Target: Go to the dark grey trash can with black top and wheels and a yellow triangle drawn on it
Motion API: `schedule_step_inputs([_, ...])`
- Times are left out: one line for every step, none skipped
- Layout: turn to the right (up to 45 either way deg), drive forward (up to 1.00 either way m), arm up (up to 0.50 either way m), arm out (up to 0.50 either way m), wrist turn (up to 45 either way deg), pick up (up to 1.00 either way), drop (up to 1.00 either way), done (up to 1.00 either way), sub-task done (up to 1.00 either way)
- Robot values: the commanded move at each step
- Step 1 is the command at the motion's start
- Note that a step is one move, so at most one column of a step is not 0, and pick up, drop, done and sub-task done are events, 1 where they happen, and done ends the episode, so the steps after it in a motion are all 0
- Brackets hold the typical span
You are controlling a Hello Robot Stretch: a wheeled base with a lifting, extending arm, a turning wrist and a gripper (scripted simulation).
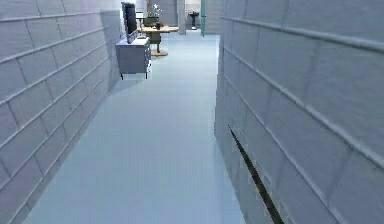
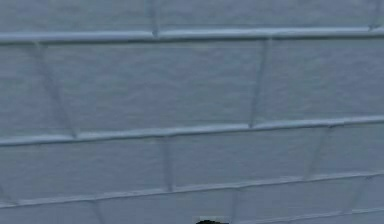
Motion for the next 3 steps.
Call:
schedule_step_inputs([0.0,1.00,0.00,0.00,0.0,0.00,0.00,0.00,0.00])
schedule_step_inputs([-3.0,0.00,0.00,0.00,0.0,0.00,0.00,0.00,0.00])
schedule_step_inputs([-45.0,0.00,0.00,0.00,0.0,0.00,0.00,0.00,0.00])
